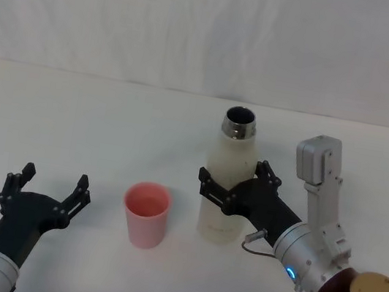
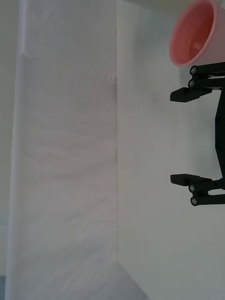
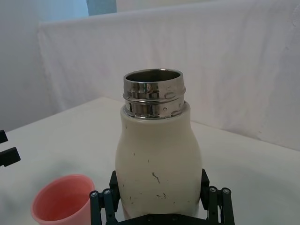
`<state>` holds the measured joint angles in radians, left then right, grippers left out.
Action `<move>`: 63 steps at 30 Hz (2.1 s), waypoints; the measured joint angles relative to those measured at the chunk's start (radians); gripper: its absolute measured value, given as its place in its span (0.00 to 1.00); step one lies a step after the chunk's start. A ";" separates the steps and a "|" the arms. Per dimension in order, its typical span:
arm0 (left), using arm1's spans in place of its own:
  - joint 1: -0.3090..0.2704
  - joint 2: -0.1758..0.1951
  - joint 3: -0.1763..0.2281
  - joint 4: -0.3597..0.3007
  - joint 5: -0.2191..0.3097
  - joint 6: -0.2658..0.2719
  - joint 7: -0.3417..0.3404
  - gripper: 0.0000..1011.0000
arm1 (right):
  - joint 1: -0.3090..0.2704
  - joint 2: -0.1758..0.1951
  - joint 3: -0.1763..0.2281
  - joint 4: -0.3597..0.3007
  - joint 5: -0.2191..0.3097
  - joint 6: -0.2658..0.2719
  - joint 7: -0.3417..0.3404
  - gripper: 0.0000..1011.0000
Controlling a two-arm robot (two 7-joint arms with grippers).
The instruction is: Grasp the thermos with one hand and pour water into the cup lid.
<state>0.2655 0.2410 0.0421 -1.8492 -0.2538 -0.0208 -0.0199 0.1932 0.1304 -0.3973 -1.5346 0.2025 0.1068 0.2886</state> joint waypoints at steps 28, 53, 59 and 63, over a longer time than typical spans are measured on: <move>0.000 0.000 0.000 0.000 0.000 0.000 0.000 0.99 | -0.036 0.026 0.007 -0.050 0.024 -0.011 -0.008 0.99; 0.000 0.000 0.000 0.000 0.000 0.000 0.000 0.99 | -0.157 0.095 0.034 -0.182 0.025 -0.049 -0.037 0.99; 0.000 0.000 0.000 0.000 0.000 0.000 0.000 0.99 | -0.231 0.108 0.069 -0.221 0.006 -0.090 -0.072 0.99; 0.000 0.000 0.000 0.000 0.000 0.000 0.000 0.99 | -0.265 0.113 0.082 -0.224 0.005 -0.114 -0.071 0.99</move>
<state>0.2655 0.2410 0.0421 -1.8492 -0.2538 -0.0208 -0.0199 -0.0717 0.2432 -0.3153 -1.7586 0.2072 -0.0070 0.2181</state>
